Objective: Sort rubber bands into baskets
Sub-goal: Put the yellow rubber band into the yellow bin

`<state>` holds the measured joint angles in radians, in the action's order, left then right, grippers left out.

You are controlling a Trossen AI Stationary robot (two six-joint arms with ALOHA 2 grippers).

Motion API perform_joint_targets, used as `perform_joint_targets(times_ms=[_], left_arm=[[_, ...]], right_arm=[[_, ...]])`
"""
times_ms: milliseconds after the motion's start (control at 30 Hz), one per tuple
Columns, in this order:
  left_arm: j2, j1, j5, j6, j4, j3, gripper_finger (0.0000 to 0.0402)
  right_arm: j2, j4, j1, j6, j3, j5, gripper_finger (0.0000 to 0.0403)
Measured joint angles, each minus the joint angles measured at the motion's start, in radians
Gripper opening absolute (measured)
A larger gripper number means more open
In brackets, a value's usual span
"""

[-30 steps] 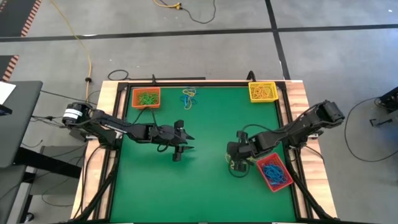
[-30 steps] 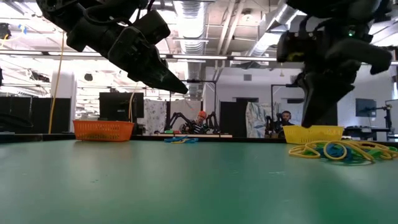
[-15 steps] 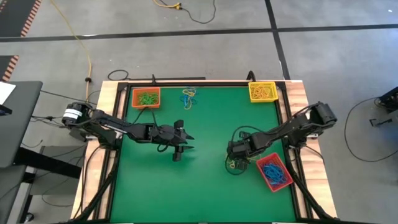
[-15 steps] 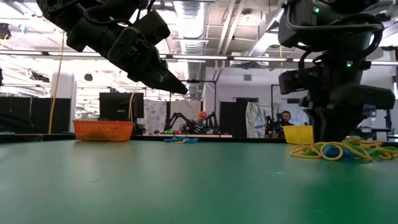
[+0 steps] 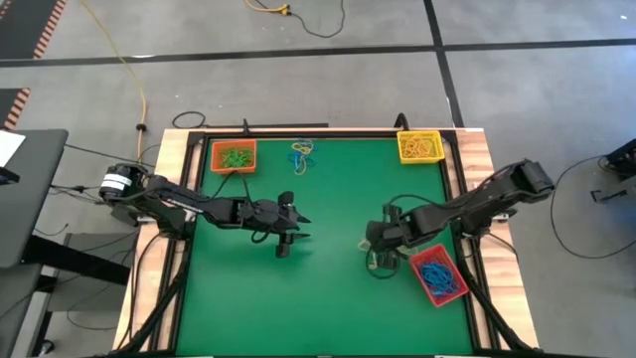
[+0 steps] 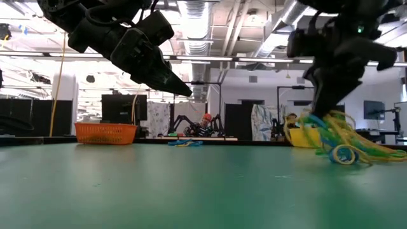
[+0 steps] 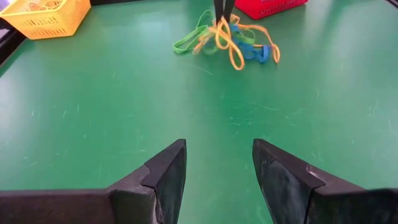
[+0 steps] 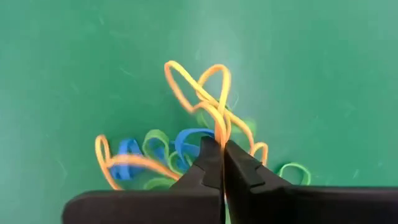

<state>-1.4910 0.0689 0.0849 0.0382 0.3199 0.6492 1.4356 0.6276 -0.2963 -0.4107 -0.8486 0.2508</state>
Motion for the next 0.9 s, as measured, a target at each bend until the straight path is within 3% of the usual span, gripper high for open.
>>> perform_joint_targets(times_ms=[167,333,433,667,900], left_arm=[[0.000,0.000,0.000,0.001,0.000,0.000,0.0175],[0.000,0.000,0.001,0.001,0.000,0.000,0.0175],[0.000,0.000,0.002,0.001,0.000,0.000,0.0175],[-0.040,0.000,0.006,0.001,0.024,-0.001,0.0175],[-0.162,0.000,0.006,0.006,0.119,0.000,0.0175]], right_arm=[[-0.054,0.000,-0.001,-0.023,0.000,0.010,0.0021],[-0.077,-0.001,-0.001,-0.027,0.000,0.010,0.0075],[-0.074,-0.002,-0.001,-0.027,0.000,0.011,0.0085],[-0.073,0.002,-0.005,-0.020,0.000,0.021,0.0065],[-0.074,0.001,-0.019,0.024,0.000,0.071,0.0013]])
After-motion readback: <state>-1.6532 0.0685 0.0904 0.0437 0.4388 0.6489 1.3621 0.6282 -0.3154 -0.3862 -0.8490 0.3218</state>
